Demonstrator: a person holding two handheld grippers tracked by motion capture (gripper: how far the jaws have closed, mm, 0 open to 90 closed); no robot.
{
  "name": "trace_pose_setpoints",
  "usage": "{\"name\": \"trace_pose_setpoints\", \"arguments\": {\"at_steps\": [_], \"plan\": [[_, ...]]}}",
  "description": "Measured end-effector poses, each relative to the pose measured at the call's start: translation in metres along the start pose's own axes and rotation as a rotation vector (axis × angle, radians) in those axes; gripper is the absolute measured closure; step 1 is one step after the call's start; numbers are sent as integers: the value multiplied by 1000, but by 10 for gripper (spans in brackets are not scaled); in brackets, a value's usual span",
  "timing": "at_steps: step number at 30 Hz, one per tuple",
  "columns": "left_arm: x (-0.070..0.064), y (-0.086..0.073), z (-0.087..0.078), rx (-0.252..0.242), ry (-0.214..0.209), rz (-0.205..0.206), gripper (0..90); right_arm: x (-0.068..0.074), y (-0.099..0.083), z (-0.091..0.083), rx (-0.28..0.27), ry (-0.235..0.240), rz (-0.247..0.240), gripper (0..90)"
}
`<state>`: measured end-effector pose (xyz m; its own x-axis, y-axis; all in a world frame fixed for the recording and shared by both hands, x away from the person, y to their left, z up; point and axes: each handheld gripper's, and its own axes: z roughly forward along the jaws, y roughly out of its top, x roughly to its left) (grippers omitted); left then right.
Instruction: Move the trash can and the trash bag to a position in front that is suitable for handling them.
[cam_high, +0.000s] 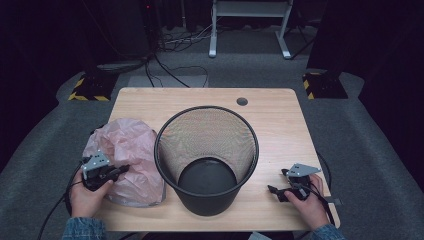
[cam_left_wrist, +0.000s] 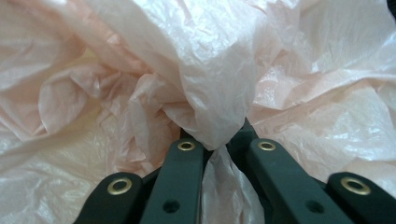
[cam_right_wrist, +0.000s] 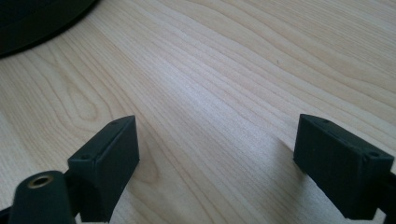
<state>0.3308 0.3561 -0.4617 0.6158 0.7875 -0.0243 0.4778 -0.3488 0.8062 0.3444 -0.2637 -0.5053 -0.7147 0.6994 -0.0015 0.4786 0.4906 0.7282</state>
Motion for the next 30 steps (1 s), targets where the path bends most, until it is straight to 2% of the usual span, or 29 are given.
{"name": "trace_pose_setpoints", "arguments": {"at_steps": [2, 8, 11, 13, 15, 21, 30], "plan": [[0, 2, -3, -6, -4, 9, 864, 0, 0, 0, 0, 0, 0, 138], [0, 20, -19, -39, -52, 76, 862, 0, 0, 0, 0, 0, 0, 138], [0, 26, -24, -45, -64, 85, 861, 0, 0, 0, 0, 0, 0, 138], [0, 27, -26, -56, -73, 76, 861, 0, 0, 0, 0, 0, 0, 138], [0, 31, -32, -74, -98, 46, 857, 0, 0, 0, 0, 0, 0, 138], [2, 38, -45, -93, -100, 52, 857, 0, 0, 0, 0, 0, 0, 138], [2, 61, -75, -107, -86, 83, 856, 0, 0, 0, 0, 0, 0, 138]]}}
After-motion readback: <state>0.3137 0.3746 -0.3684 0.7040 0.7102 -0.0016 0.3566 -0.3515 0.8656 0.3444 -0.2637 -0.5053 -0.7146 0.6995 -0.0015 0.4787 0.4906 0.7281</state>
